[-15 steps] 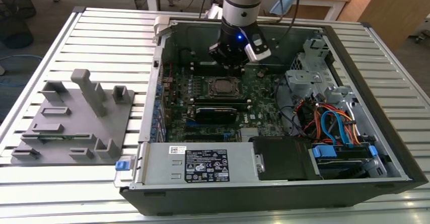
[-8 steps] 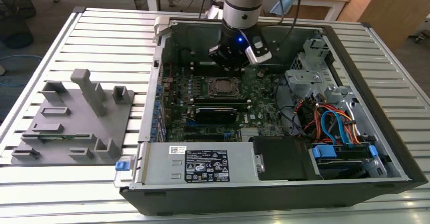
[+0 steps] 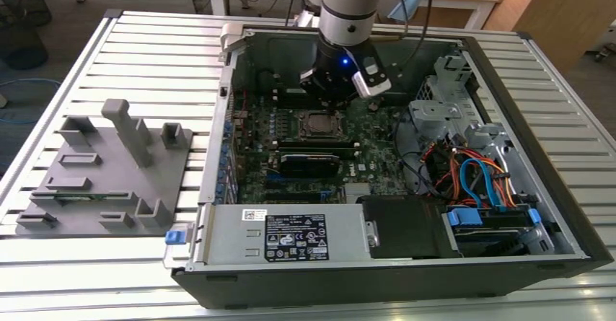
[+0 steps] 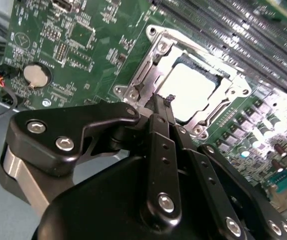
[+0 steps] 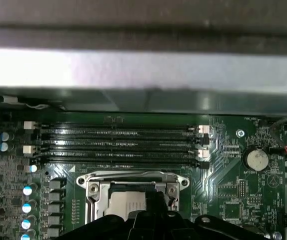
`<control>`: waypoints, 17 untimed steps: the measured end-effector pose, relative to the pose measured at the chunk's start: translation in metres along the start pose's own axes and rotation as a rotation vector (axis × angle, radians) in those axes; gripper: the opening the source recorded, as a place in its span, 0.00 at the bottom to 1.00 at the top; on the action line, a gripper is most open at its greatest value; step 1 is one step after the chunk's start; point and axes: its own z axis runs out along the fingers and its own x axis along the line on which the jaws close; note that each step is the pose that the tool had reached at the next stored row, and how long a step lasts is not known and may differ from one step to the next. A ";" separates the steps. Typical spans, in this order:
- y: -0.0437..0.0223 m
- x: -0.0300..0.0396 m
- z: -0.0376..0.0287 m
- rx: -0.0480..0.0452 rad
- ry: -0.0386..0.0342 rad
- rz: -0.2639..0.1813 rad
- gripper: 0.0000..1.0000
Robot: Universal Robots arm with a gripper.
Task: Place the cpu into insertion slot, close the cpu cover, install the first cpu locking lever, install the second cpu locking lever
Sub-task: 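Install the second cpu locking lever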
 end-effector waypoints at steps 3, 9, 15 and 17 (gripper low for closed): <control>-0.0020 0.0000 -0.0001 0.0015 0.0000 0.000 0.10; -0.0015 -0.0003 -0.0115 0.0021 0.0001 0.000 0.10; -0.0013 -0.0004 -0.0167 0.0035 0.0000 0.000 0.10; -0.0032 -0.0004 -0.0168 0.0037 0.0000 0.000 0.10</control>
